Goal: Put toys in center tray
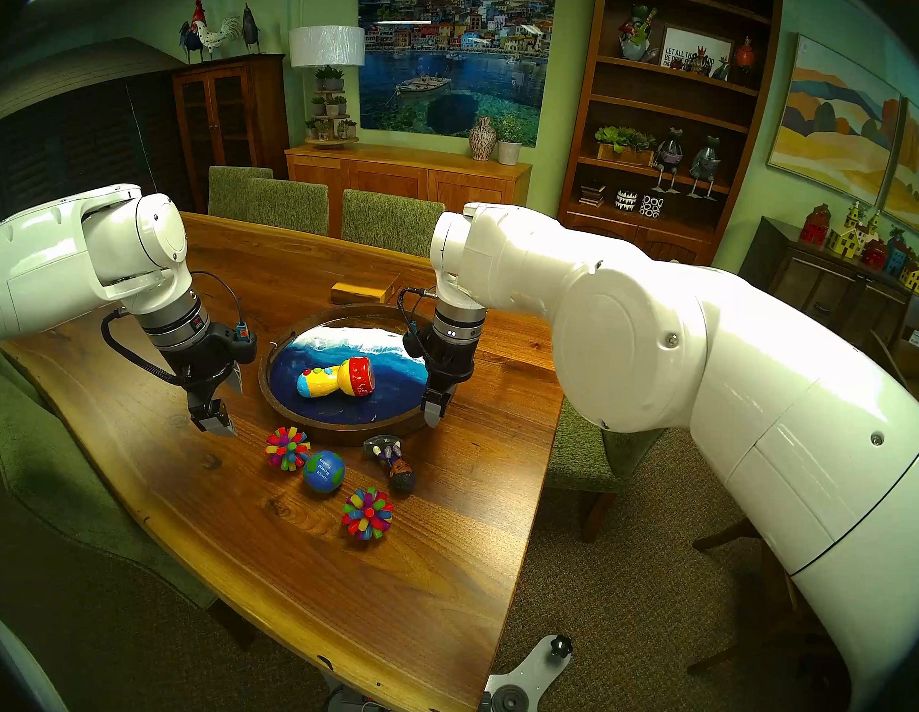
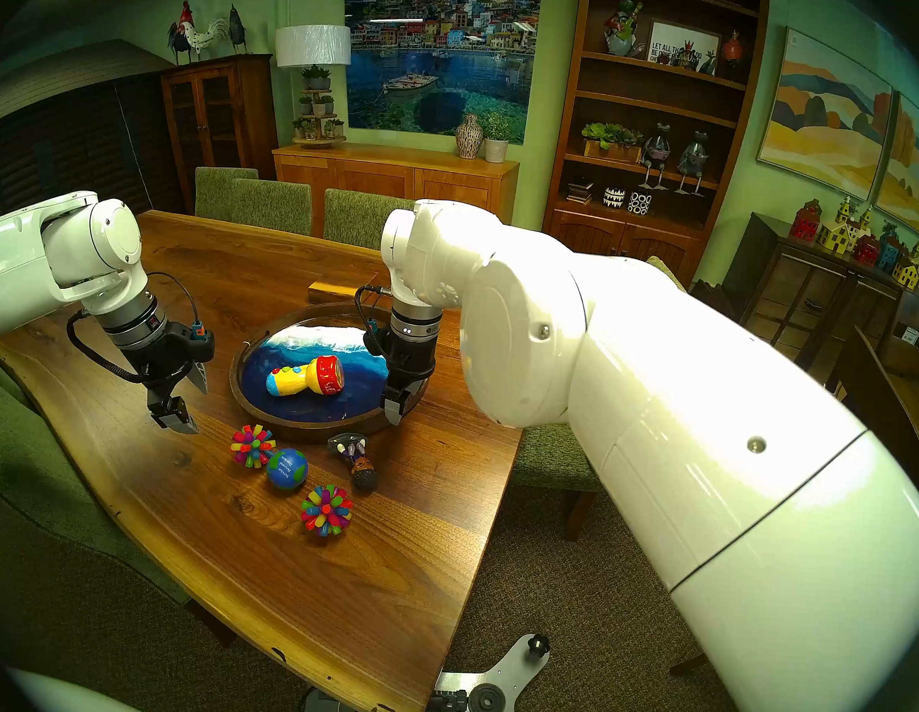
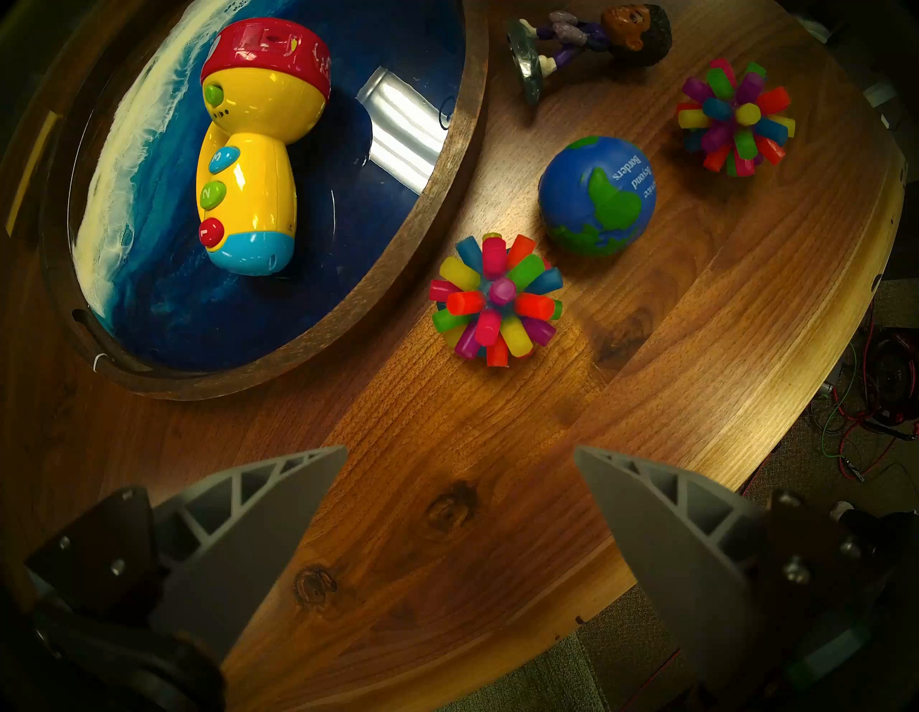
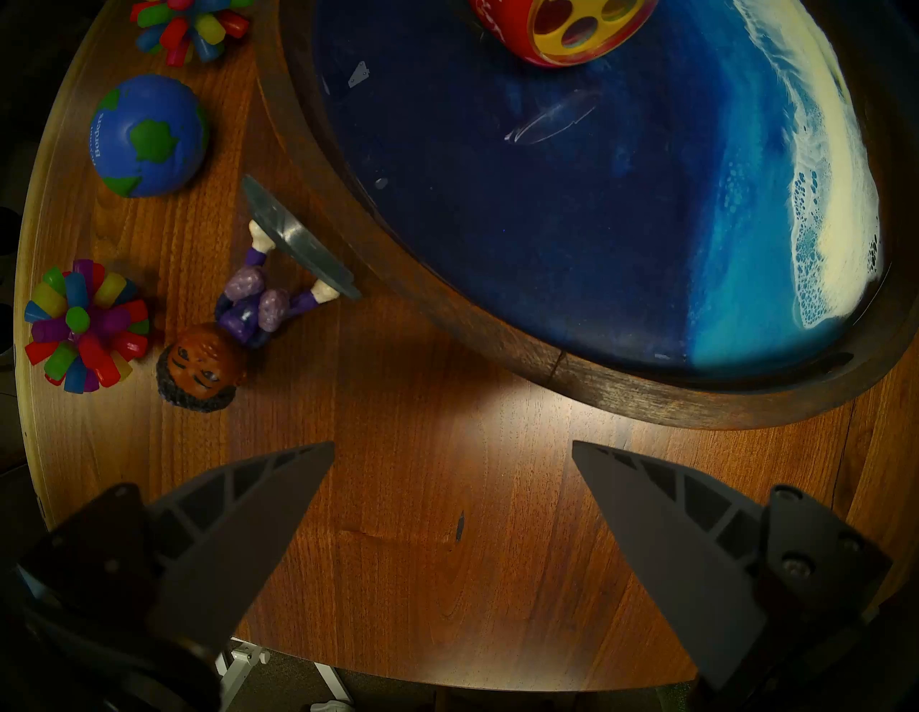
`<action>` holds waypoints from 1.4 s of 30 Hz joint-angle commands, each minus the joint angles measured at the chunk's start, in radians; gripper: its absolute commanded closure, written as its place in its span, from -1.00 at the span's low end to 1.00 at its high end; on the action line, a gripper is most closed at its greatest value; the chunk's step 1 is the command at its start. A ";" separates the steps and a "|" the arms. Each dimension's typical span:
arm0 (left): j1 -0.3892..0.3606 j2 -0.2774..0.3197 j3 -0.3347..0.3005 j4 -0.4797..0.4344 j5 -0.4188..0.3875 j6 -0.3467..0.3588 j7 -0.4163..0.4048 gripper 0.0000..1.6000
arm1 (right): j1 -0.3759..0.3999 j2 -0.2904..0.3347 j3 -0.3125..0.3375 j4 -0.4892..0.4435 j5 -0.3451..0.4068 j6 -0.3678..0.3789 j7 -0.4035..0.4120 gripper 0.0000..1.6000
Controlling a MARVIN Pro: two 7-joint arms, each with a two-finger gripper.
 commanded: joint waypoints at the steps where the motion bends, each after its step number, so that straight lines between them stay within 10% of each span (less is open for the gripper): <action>1: -0.026 0.000 -0.021 0.000 0.000 0.000 0.001 -1.00 | 0.071 -0.015 -0.004 -0.021 -0.004 0.035 0.027 -1.00; 26: -0.023 -0.001 -0.021 0.002 0.000 -0.001 0.002 -1.00 | 0.247 -0.081 0.087 -0.249 0.078 0.249 -0.033 -1.00; 42: -0.023 -0.002 -0.022 0.002 0.000 -0.001 0.002 -1.00 | 0.375 -0.028 0.277 -0.481 0.264 0.389 -0.270 -1.00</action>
